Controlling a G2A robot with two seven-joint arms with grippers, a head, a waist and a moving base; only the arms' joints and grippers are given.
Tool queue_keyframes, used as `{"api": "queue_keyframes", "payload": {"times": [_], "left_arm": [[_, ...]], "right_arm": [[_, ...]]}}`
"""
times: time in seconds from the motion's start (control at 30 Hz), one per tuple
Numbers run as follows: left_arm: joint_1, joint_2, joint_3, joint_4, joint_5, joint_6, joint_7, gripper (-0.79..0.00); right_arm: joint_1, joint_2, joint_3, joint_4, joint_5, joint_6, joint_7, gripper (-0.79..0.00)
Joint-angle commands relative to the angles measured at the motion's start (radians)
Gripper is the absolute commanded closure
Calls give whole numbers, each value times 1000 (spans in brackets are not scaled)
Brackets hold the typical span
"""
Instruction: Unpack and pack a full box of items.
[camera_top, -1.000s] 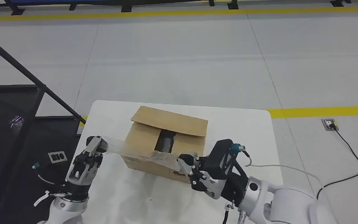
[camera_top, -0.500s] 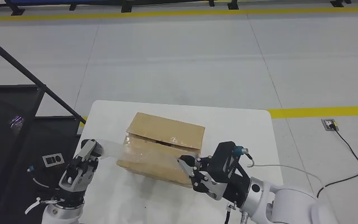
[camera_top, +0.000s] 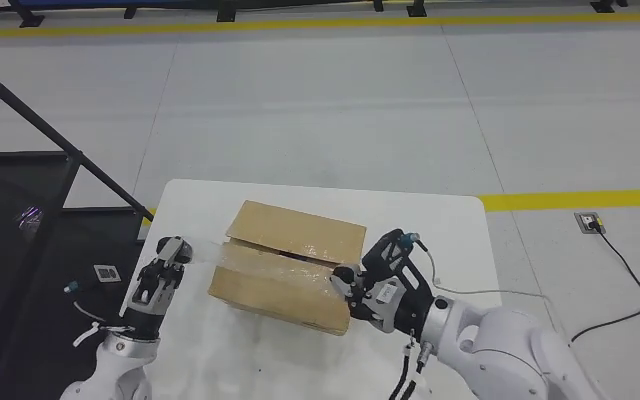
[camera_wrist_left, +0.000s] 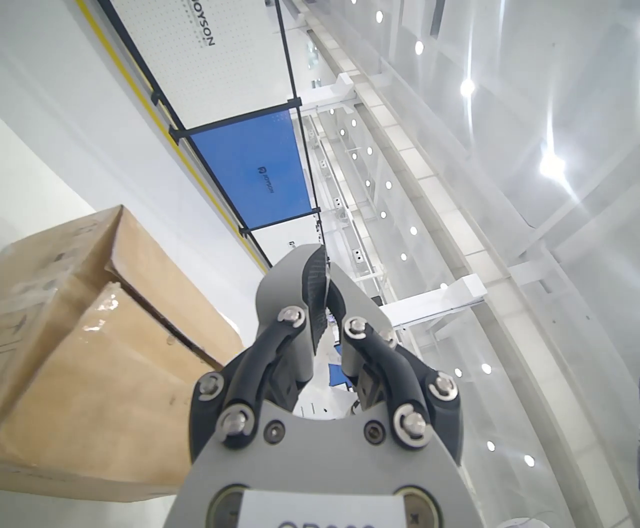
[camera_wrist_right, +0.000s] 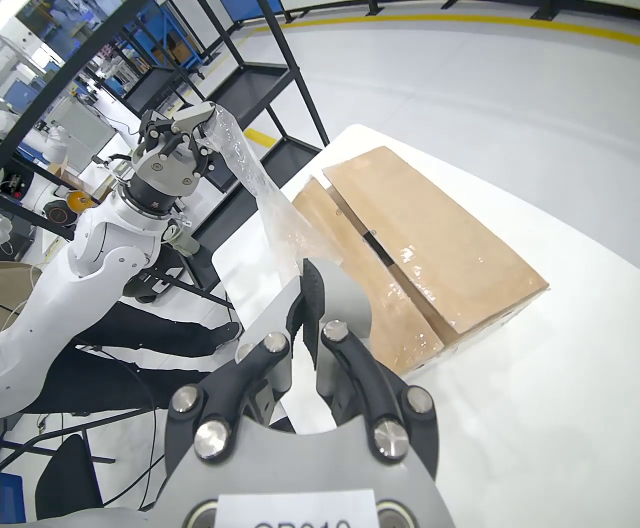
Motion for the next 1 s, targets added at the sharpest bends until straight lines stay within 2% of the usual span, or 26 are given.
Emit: {"api": "queue_keyframes", "payload": {"times": [0.0,0.27,0.47,0.67,0.97], "left_arm": [[-17,0,10,25,33,10,11,0],[-87,0,49,115,124,54,54,0],[-139,-1,86,185,184,75,77,0],[-176,-4,116,230,226,97,113,0],[-198,-7,129,258,206,102,128,0]], "right_arm": [[23,-7,-29,39,-12,15,-10,0],[122,-47,-153,174,-38,78,-52,0],[181,-77,-216,238,-90,182,-72,0],[209,-97,-236,278,-75,199,-75,0],[205,-114,-233,300,-74,208,-90,0]]}}
